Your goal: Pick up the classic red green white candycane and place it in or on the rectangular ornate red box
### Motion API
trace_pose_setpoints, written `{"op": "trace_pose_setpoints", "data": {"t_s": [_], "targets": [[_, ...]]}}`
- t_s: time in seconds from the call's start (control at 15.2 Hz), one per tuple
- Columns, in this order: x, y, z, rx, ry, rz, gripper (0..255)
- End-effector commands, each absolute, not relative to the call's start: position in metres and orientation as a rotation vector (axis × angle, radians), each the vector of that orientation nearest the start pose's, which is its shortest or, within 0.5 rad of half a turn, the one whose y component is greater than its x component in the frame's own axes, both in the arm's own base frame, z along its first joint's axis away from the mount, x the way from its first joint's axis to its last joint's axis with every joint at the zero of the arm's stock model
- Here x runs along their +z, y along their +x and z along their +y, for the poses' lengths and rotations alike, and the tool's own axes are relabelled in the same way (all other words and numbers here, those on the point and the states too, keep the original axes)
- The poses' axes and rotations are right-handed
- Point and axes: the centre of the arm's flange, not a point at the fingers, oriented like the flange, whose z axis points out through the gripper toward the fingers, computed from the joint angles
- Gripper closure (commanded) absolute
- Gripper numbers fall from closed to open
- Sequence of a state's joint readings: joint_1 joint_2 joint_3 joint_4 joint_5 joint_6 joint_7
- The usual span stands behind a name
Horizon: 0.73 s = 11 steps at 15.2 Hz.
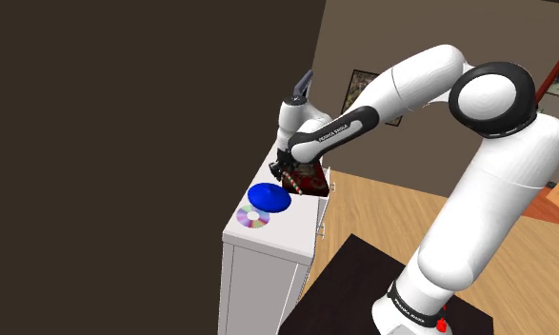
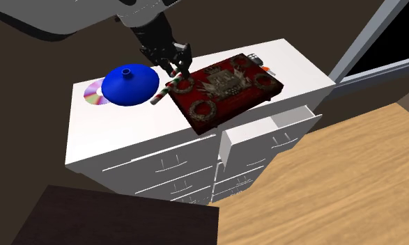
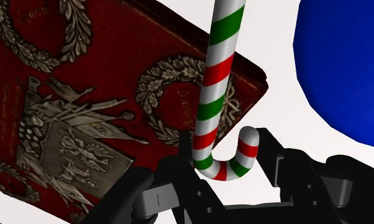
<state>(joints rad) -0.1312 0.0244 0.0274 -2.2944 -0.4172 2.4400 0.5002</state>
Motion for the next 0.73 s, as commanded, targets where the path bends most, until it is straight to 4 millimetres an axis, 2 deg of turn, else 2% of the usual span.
{"op": "trace_pose_setpoints", "data": {"t_s": [0.0,0.13,0.66], "targets": [[0.341,0.524,-0.057,-0.260,-3.351,0.505,255],[0.340,0.522,-0.056,-0.261,-3.351,0.505,255],[0.382,0.522,-0.056,-0.261,-3.351,0.505,255]]}}
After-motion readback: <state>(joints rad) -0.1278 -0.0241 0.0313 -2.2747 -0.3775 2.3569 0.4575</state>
